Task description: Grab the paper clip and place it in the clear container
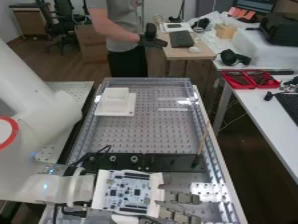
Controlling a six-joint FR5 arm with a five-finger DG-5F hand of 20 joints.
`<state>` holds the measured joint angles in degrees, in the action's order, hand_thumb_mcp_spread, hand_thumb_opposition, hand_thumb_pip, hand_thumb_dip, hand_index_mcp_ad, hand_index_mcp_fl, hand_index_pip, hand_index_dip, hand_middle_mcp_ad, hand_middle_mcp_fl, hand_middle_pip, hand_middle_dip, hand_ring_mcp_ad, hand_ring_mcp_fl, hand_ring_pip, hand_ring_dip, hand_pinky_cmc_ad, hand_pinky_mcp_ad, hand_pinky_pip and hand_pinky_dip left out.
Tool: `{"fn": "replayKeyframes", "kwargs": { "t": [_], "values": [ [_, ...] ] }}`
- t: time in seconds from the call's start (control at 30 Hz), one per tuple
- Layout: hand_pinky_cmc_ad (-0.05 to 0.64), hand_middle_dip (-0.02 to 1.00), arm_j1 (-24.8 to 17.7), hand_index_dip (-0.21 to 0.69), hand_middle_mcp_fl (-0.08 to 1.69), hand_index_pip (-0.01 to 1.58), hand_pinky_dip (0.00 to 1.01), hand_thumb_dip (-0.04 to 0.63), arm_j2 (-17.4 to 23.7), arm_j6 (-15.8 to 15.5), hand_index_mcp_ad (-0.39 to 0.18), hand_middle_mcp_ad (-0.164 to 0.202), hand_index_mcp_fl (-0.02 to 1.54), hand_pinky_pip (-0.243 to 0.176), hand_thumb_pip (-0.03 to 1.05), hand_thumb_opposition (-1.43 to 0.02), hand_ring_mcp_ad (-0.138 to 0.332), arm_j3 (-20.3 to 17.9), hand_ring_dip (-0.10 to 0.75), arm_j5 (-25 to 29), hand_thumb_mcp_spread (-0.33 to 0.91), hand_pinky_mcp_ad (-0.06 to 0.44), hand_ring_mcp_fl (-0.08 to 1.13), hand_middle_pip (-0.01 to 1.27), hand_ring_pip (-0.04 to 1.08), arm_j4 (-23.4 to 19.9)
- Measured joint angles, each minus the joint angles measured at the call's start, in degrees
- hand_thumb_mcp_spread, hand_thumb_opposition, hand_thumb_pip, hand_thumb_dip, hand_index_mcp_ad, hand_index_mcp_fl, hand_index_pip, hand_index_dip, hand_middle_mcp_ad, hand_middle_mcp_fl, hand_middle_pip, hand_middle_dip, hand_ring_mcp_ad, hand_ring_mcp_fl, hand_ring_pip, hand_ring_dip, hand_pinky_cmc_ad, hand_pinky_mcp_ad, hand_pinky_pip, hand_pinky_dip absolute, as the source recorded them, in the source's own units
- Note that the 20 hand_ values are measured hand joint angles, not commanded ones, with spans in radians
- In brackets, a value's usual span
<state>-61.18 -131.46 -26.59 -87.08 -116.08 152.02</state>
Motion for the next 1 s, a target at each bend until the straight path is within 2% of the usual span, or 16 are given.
{"fn": "replayKeyframes", "kwargs": {
  "t": [0.17, 0.23, 0.53, 0.63, 0.77, 1.0],
  "values": [
    [0.33, 0.19, -0.16, 0.103, 0.13, 1.32, 0.19, 0.265, 2.24, 0.99, -0.223, 0.019, 0.66, -0.03, 0.58, -0.97, 0.129, -1.68, 0.119, -0.41, 0.56, 0.291, 0.0, 0.14, 0.09, -2.08],
    [0.33, 0.19, -0.37, 0.096, 0.13, 1.28, 0.2, 0.267, 4.26, 1.65, -0.223, 0.016, 0.71, -0.012, 0.56, -0.97, 0.129, -3.15, 0.119, -0.91, 0.55, 0.295, 0.0, 0.14, 0.09, -3.64],
    [0.33, 0.19, -2.86, 0.093, 0.16, 1.25, 0.2, 0.265, 13.96, 4.92, -0.222, 0.019, 0.74, -0.01, 0.56, -0.99, 0.127, -11.16, 0.119, -2.82, 0.55, 0.295, 0.01, 0.14, 0.09, -12.02],
    [0.33, 0.19, -5.56, 0.093, 0.16, 1.25, 0.2, 0.267, 18.33, 6.32, -0.222, 0.019, 0.74, -0.01, 0.56, -0.99, 0.127, -14.85, 0.119, -2.72, 0.55, 0.295, 0.01, 0.14, 0.09, -15.02],
    [0.33, 0.19, -9.33, 0.093, 0.16, 1.25, 0.2, 0.267, 22.2, 6.67, -0.222, 0.016, 0.74, -0.01, 0.56, -0.99, 0.127, -18.01, 0.119, -1.84, 0.56, 0.295, 0.01, 0.14, 0.09, -17.12],
    [0.332, 0.19, -17.7, 0.093, 0.16, 1.25, 0.2, 0.265, 26.36, 4.0, -0.222, 0.016, 0.74, -0.01, 0.56, -0.99, 0.127, -20.72, 0.119, 2.09, 0.56, 0.295, 0.01, 0.14, 0.09, -17.92]
  ]
}}
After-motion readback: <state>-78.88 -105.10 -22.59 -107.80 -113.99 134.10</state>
